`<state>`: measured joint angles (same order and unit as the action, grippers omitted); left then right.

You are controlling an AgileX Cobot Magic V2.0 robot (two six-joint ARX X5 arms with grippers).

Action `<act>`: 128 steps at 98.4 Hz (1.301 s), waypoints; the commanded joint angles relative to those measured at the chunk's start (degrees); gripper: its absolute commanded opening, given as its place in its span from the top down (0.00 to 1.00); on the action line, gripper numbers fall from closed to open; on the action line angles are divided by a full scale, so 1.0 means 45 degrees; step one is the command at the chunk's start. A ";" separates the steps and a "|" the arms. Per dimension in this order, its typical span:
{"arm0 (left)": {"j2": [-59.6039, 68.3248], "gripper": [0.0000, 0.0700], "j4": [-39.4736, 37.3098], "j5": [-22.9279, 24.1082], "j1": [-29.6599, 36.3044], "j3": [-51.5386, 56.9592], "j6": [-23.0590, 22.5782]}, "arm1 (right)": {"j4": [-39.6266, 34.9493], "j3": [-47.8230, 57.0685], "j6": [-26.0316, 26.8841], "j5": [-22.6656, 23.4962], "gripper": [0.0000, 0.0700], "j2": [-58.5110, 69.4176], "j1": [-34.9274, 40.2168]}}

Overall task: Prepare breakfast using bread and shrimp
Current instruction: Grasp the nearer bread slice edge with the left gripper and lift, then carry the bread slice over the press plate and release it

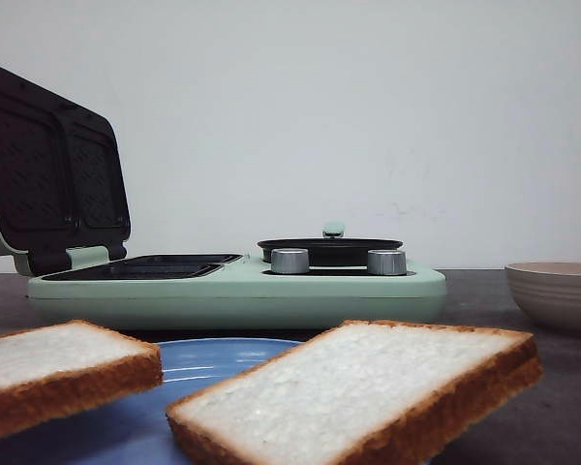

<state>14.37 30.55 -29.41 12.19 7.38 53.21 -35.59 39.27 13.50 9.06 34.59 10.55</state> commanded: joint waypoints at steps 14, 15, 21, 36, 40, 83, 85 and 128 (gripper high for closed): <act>0.0068 0.52 -0.0185 -0.0141 0.0049 -0.0287 -0.0267 | 0.0083 0.0107 -0.0053 0.0019 0.40 0.0039 0.0034; 0.0068 0.55 -0.0194 -0.0141 0.0049 -0.0287 -0.0267 | 0.0083 0.0107 -0.0053 0.0024 0.40 0.0039 0.0034; 0.0068 0.64 -0.0238 -0.0141 0.0049 -0.0296 -0.0287 | 0.0083 0.0107 -0.0053 0.0019 0.40 0.0039 0.0034; 0.0068 0.84 -0.0413 -0.0117 0.0049 -0.0301 -0.0296 | 0.0083 0.0107 -0.0053 0.0024 0.40 0.0039 0.0034; 0.0068 0.91 -0.0393 -0.0107 0.0049 -0.0301 -0.0301 | 0.0083 0.0107 -0.0053 0.0024 0.40 0.0039 0.0034; 0.0044 0.99 -0.2934 -0.0398 0.0146 0.0355 -0.0466 | 0.0078 0.0107 -0.0053 0.0019 0.40 0.0034 0.0034; 0.0044 0.99 -0.3007 -0.0291 0.0170 0.0539 -0.0617 | 0.0078 0.0107 -0.0053 0.0019 0.40 0.0039 0.0034; 0.3988 0.99 -0.2108 0.3891 0.1326 0.6494 -0.8636 | 0.0092 0.0107 -0.0053 -0.0005 0.40 0.0039 0.0034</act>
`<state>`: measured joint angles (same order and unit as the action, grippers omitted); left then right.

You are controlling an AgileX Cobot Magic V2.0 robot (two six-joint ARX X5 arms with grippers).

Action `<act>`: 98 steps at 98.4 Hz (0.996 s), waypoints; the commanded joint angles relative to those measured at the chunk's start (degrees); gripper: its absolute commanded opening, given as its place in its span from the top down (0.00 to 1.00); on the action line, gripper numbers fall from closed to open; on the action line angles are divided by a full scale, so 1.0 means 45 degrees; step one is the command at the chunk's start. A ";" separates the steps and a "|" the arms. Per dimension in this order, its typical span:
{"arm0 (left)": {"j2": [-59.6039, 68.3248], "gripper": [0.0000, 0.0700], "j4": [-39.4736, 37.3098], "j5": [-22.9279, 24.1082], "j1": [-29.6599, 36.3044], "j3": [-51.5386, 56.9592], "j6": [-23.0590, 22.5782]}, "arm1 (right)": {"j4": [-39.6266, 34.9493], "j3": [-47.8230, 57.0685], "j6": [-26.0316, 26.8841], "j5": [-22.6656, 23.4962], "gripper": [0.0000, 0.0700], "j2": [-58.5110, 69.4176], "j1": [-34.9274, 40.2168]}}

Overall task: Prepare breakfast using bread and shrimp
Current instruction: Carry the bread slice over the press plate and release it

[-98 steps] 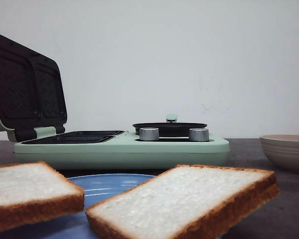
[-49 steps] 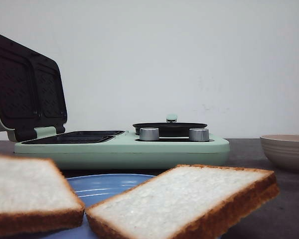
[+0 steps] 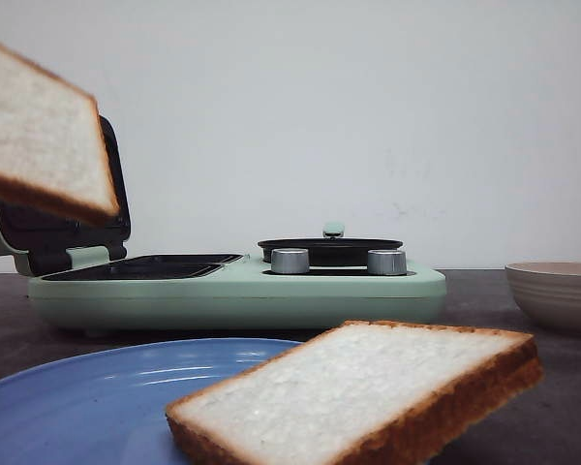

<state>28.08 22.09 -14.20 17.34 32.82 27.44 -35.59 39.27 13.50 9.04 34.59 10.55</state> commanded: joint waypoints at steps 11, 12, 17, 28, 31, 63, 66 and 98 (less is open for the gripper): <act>0.2968 0.99 -0.0806 0.1724 0.0597 0.2132 -0.5003 | 0.0087 0.0107 -0.0053 0.0000 0.40 0.0039 0.0034; 0.3157 0.99 -0.0899 0.1812 0.0636 0.2225 -0.5178 | 0.0087 0.0107 -0.0053 0.0000 0.40 0.0039 0.0034; 0.4065 0.99 -0.1457 0.2327 0.0821 0.2667 -0.6125 | 0.0087 0.0107 -0.0053 0.0000 0.40 0.0034 0.0034; 0.6071 0.99 -0.3016 0.3740 0.1112 0.3366 -0.7922 | 0.0087 0.0107 -0.0053 0.0000 0.40 0.0034 0.0034; 0.6615 0.99 -0.3419 0.3949 0.1166 0.3526 -0.8427 | 0.0087 0.0107 -0.0053 0.0000 0.40 0.0034 0.0034; 1.1842 0.99 -0.5455 0.5459 0.1273 0.5552 -1.2813 | 0.0087 0.0107 -0.0097 -0.0010 0.40 0.0039 0.0034; 1.2220 0.99 -0.5455 0.5707 0.1273 0.5790 -1.3066 | 0.0087 0.0107 -0.0097 -0.0010 0.40 0.0039 0.0034; 1.5042 0.99 -0.5401 0.6402 0.1292 0.8038 -1.4683 | 0.0087 0.0107 -0.0097 -0.0010 0.40 0.0039 0.0034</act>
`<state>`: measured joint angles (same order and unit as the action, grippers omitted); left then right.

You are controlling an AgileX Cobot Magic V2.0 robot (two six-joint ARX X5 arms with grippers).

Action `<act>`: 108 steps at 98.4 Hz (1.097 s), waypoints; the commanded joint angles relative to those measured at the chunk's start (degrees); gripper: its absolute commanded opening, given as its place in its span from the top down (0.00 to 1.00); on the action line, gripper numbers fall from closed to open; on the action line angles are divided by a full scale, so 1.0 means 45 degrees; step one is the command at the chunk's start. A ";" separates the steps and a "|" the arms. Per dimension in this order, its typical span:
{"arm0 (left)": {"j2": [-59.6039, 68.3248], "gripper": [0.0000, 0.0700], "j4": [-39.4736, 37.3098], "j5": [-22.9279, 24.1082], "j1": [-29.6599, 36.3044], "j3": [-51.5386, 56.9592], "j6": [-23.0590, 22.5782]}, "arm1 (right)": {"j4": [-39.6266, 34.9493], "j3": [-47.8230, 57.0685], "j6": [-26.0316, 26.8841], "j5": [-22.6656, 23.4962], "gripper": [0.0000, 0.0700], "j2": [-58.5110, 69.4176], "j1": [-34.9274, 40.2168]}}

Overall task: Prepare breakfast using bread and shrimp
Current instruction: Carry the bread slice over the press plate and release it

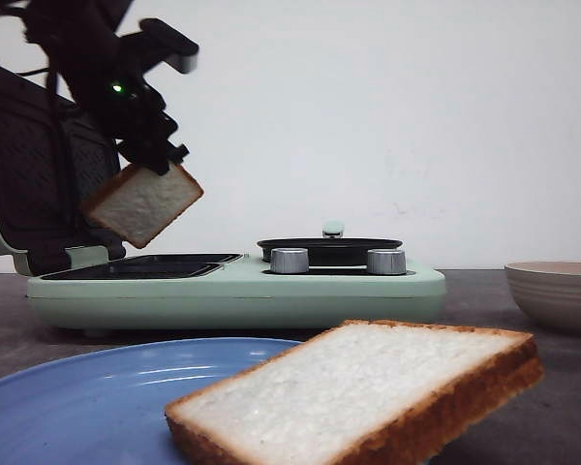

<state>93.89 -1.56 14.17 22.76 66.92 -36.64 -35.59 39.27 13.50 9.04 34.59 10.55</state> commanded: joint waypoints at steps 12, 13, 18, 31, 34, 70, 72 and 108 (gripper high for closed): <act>0.0879 0.99 -0.0112 0.0102 0.0243 0.0899 -0.0432 | 0.0083 0.0107 -0.0097 -0.0010 0.40 0.0039 0.0034; 0.0899 0.99 -0.0117 0.0102 0.0257 0.0908 -0.0437 | 0.0083 0.0107 -0.0097 -0.0010 0.40 0.0039 0.0034; 0.1069 0.99 -0.0126 0.0097 0.0457 0.0928 -0.0724 | 0.0087 0.0107 -0.0097 -0.0010 0.40 0.0039 0.0034; 0.1234 0.99 -0.0146 0.0175 0.0627 0.0928 -0.1112 | 0.0083 0.0107 -0.0102 -0.0010 0.40 0.0039 0.0034; 0.1263 0.99 -0.0146 0.0223 0.0641 0.0928 -0.1180 | 0.0087 0.0107 -0.0102 -0.0010 0.40 0.0039 0.0034; 0.1656 0.99 -0.0185 0.0646 0.0651 0.0928 -0.1666 | 0.0083 0.0107 -0.0102 -0.0010 0.40 0.0039 0.0034; 0.1656 0.99 -0.0189 0.0646 0.0651 0.0928 -0.1666 | 0.0083 0.0107 -0.0102 -0.0010 0.40 0.0039 0.0034; 0.1656 0.69 0.0257 0.0525 0.0714 0.0928 -0.1622 | 0.0083 0.0107 -0.0107 -0.0010 0.40 0.0039 0.0034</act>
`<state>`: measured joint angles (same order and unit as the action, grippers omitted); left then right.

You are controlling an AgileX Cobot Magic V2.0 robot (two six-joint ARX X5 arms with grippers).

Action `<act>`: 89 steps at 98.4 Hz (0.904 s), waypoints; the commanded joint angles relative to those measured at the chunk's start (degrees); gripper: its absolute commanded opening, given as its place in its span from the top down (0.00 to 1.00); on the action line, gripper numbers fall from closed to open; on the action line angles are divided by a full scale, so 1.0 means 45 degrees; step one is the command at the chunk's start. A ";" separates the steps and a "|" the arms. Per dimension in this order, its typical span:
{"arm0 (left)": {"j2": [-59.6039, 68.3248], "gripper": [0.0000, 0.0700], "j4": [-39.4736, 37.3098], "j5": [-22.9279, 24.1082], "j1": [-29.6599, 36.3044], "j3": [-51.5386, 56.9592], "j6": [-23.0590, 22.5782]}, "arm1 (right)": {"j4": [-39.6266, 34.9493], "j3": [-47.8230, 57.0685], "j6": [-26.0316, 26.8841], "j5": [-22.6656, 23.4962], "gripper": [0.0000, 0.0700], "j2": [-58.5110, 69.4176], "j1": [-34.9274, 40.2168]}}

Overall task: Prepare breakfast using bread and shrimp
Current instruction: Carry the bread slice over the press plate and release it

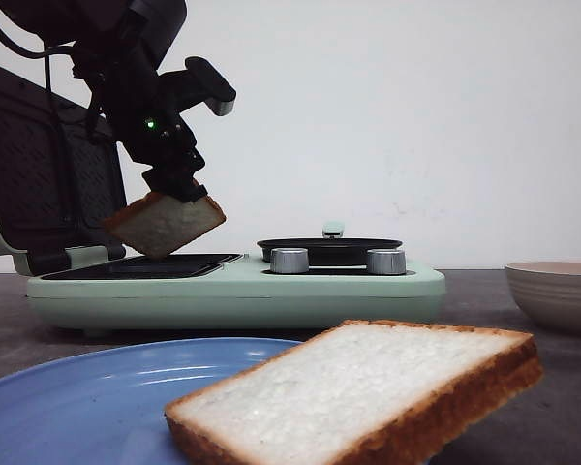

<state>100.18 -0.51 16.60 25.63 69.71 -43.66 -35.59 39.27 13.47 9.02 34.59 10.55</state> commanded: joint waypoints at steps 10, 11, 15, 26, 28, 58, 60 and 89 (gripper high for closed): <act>0.0257 0.61 0.0233 -0.0165 0.0112 0.0306 -0.0034 | 0.0083 0.0107 -0.0102 -0.0005 0.40 0.0039 0.0034; 0.0257 0.60 0.0248 -0.0194 0.0112 0.0306 -0.0029 | 0.0083 0.0107 -0.0102 -0.0005 0.40 0.0039 0.0034; 0.0257 0.57 0.0296 -0.0359 0.0121 0.0306 0.0063 | 0.0083 0.0107 -0.0102 -0.0005 0.40 0.0039 0.0034; 0.0257 0.53 0.0311 -0.0772 0.0146 0.0306 0.0525 | 0.0083 0.0107 -0.0102 -0.0005 0.40 0.0039 0.0034; 0.0257 0.53 0.0311 -0.0865 0.0146 0.0306 0.0641 | 0.0083 0.0107 -0.0102 -0.0005 0.40 0.0039 0.0034; 0.0257 0.53 0.0345 -0.1462 0.0146 0.0306 0.1384 | 0.0083 0.0107 -0.0102 -0.0005 0.40 0.0039 0.0034; 0.0257 0.53 0.0364 -0.1462 0.0146 0.0306 0.1384 | 0.0083 0.0107 -0.0102 -0.0005 0.40 0.0039 0.0034; 0.0257 0.53 0.0486 -0.1690 0.0141 0.0306 0.1676 | 0.0083 0.0107 -0.0102 -0.0005 0.40 0.0039 0.0034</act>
<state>100.18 2.37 9.98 25.96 69.71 -37.54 -35.59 39.27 13.50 9.04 34.59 10.55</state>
